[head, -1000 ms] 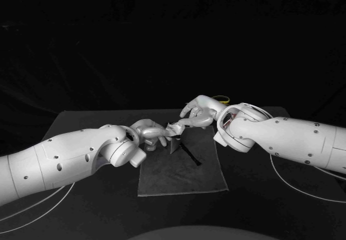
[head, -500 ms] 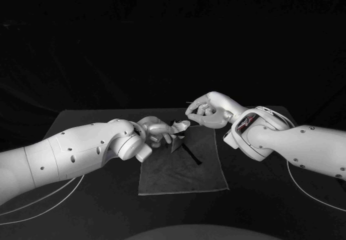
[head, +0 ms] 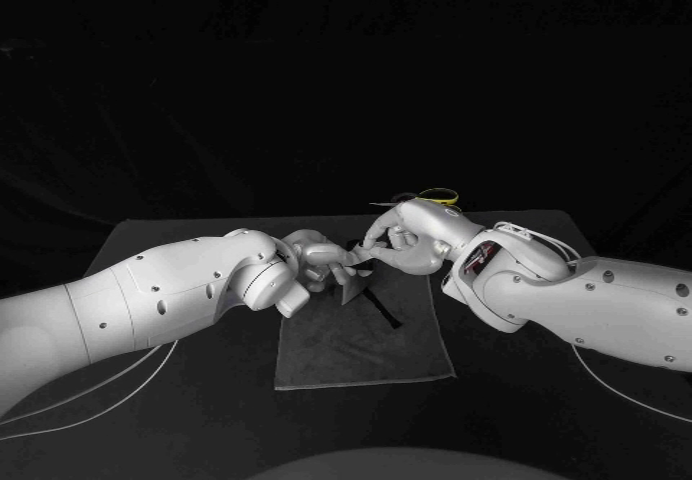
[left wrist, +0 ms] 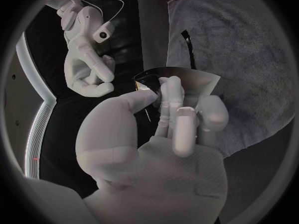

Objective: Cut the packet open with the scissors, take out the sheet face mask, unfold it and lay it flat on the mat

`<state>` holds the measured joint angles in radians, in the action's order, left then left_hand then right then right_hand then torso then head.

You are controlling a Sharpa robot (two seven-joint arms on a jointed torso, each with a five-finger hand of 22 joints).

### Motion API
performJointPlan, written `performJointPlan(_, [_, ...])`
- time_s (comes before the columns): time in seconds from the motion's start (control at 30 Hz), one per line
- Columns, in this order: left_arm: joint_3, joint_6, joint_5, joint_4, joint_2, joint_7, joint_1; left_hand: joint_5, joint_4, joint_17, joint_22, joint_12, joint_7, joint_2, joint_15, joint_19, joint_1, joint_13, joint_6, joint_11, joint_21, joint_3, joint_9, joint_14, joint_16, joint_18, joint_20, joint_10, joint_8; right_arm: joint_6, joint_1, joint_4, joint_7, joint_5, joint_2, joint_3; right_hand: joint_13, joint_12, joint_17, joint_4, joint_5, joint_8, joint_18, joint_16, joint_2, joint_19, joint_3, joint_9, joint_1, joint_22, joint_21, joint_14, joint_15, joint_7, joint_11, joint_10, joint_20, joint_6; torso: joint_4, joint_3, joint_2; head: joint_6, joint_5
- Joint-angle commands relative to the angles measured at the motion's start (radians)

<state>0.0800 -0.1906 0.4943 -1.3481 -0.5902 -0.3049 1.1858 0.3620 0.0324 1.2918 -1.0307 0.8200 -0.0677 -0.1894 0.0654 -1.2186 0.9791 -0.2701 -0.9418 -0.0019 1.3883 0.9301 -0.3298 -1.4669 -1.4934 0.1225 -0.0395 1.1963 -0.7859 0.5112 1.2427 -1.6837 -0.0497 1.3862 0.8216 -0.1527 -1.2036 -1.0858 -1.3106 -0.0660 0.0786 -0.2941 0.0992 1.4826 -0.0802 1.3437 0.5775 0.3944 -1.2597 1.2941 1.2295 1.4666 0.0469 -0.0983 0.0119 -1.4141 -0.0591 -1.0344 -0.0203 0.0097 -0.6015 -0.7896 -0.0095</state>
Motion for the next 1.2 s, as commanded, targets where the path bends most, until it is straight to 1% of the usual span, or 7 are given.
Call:
performJointPlan(0.03, [0.001,0.034,0.012,-0.002,0.004,-0.016,0.001,-0.001,0.154,-0.001,-0.001,0.004,-0.001,0.011,0.006,0.003,0.001,0.0,0.001,-0.006,0.001,0.148,-0.002,-0.029,0.002,-0.008,0.001,0.003,-0.005,-0.041,-0.003,0.014,-0.15,0.12,-0.015,0.0,-0.014,-0.012,-0.119,0.011,-0.01,0.005,-0.011,0.004,-0.006,0.007,-0.013,-0.003,0.024,-0.001,0.003,0.074,0.004,0.002,0.001,-0.004,0.0,0.002,0.0037,-0.0002,-0.001,-0.001,0.0])
performJointPlan(0.33, [0.002,0.028,0.018,-0.013,0.004,-0.021,0.002,-0.001,0.154,0.0,0.001,0.004,-0.001,0.012,0.006,0.004,0.001,0.0,0.002,-0.006,0.001,0.147,-0.002,-0.029,0.002,-0.008,0.0,0.003,-0.005,-0.101,-0.005,0.054,-0.254,0.142,-0.053,-0.001,-0.027,-0.022,-0.124,0.046,-0.025,0.012,-0.012,0.007,0.004,0.008,-0.019,-0.009,0.053,0.004,0.004,0.074,0.004,0.003,0.001,-0.001,-0.001,0.002,0.0038,-0.0033,0.0,-0.002,-0.003])
performJointPlan(0.67, [0.003,0.023,0.023,-0.02,0.002,-0.021,0.002,-0.001,0.154,-0.001,0.0,0.004,-0.001,0.013,0.006,0.003,0.001,0.0,0.002,-0.006,0.001,0.146,-0.002,-0.029,0.002,-0.008,0.0,0.002,-0.005,-0.205,-0.006,0.073,-0.287,0.132,-0.069,-0.002,-0.041,-0.034,-0.14,0.094,-0.027,0.013,-0.012,0.017,0.017,0.009,-0.025,-0.013,0.081,0.009,0.004,0.077,0.005,0.006,0.0,-0.002,0.0,-0.003,0.0023,-0.0025,0.0,-0.004,-0.003])
performJointPlan(1.03, [0.003,0.022,0.029,-0.021,0.002,-0.022,0.002,-0.001,0.154,-0.004,0.001,0.004,-0.002,0.013,0.006,0.004,0.001,0.0,0.003,-0.006,0.0,0.145,-0.002,-0.028,0.003,-0.008,0.0,0.002,-0.006,-0.21,-0.006,0.074,-0.308,0.136,-0.068,-0.002,-0.054,-0.049,-0.153,0.124,-0.027,0.011,-0.013,0.025,0.019,0.013,-0.028,-0.014,0.093,0.015,0.008,0.08,0.007,0.008,-0.002,-0.008,0.001,-0.009,0.0018,-0.001,-0.001,-0.005,-0.002])
performJointPlan(1.1, [0.003,0.023,0.029,-0.023,0.001,-0.021,0.002,-0.001,0.154,-0.004,0.001,0.004,-0.002,0.013,0.006,0.004,0.001,0.0,0.003,-0.006,0.0,0.145,-0.002,-0.028,0.003,-0.008,0.0,0.002,-0.006,-0.201,-0.006,0.075,-0.316,0.138,-0.071,-0.002,-0.052,-0.045,-0.149,0.131,-0.028,0.021,-0.013,0.023,0.007,0.01,-0.033,-0.019,0.096,0.013,0.004,0.079,0.005,0.003,0.002,-0.005,0.0,0.007,0.0028,-0.0009,-0.001,-0.006,-0.002])
performJointPlan(1.17, [0.003,0.025,0.03,-0.025,0.001,-0.02,0.002,-0.001,0.154,-0.004,0.001,0.004,-0.002,0.013,0.006,0.004,0.001,0.0,0.003,-0.006,0.0,0.145,-0.002,-0.028,0.003,-0.008,0.0,0.002,-0.006,-0.186,-0.006,0.078,-0.326,0.143,-0.075,-0.002,-0.051,-0.039,-0.144,0.135,-0.028,0.039,-0.013,0.02,-0.018,0.008,-0.041,-0.028,0.097,0.012,0.0,0.078,-0.002,-0.008,0.01,0.0,-0.003,0.031,0.0027,-0.0007,-0.001,-0.006,-0.002])
performJointPlan(1.2, [0.003,0.026,0.03,-0.026,0.001,-0.019,0.002,-0.001,0.154,-0.004,0.001,0.004,-0.002,0.013,0.006,0.004,0.001,0.0,0.003,-0.006,0.0,0.145,-0.002,-0.028,0.003,-0.008,0.0,0.002,-0.006,-0.182,-0.006,0.079,-0.328,0.146,-0.077,-0.002,-0.047,-0.031,-0.137,0.136,-0.029,0.059,-0.011,0.015,-0.049,0.003,-0.054,-0.037,0.102,0.006,-0.009,0.076,-0.008,-0.021,0.019,0.005,-0.007,0.062,0.0016,-0.0011,-0.001,-0.006,-0.002])
